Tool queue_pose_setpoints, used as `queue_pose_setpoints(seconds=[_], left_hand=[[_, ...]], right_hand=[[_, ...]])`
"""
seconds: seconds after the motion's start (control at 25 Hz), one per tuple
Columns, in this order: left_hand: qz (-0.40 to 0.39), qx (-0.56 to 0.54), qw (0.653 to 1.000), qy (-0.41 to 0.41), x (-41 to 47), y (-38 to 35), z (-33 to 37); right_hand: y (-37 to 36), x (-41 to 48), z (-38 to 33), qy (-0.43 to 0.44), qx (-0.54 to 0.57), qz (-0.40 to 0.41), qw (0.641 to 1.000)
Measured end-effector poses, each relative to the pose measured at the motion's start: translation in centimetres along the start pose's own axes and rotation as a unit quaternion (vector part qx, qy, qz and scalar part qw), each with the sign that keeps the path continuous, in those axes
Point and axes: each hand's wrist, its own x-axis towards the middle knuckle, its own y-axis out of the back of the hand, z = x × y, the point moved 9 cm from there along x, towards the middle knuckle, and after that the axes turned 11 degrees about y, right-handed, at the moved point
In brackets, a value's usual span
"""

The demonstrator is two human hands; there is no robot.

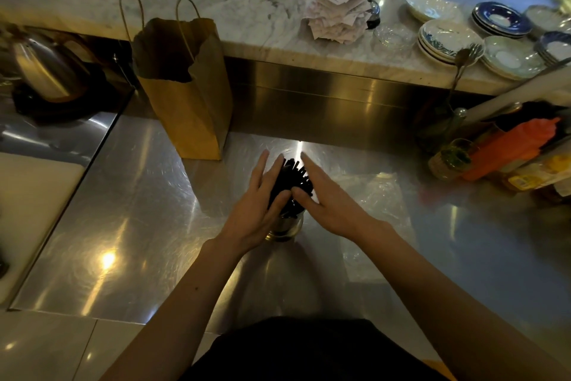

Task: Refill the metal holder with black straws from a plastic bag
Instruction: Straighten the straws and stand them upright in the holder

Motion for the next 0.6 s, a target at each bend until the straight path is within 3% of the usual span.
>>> queue_pose_setpoints(seconds=[0.12,0.28,0.44,0.6], left_hand=[[-0.024,-0.103,0.992,0.069,-0.8,0.9,-1.9],[-0.063,-0.041,0.996,0.057,-1.1,0.5,-2.6],[0.06,-0.039,0.996,0.061,-0.2,1.6,-2.3],[0.171,0.004,0.985,-0.001,-0.5,3.3,-1.0]], right_hand=[[1.1,-0.6,0.8,-0.012,0.092,0.079,0.993],[0.7,-2.0,2.6,-0.03,0.091,0.065,0.993],[2.1,-1.7,2.2,-0.01,0.066,0.158,0.985],[4.1,-1.2,0.8,0.026,0.002,0.218,0.976]])
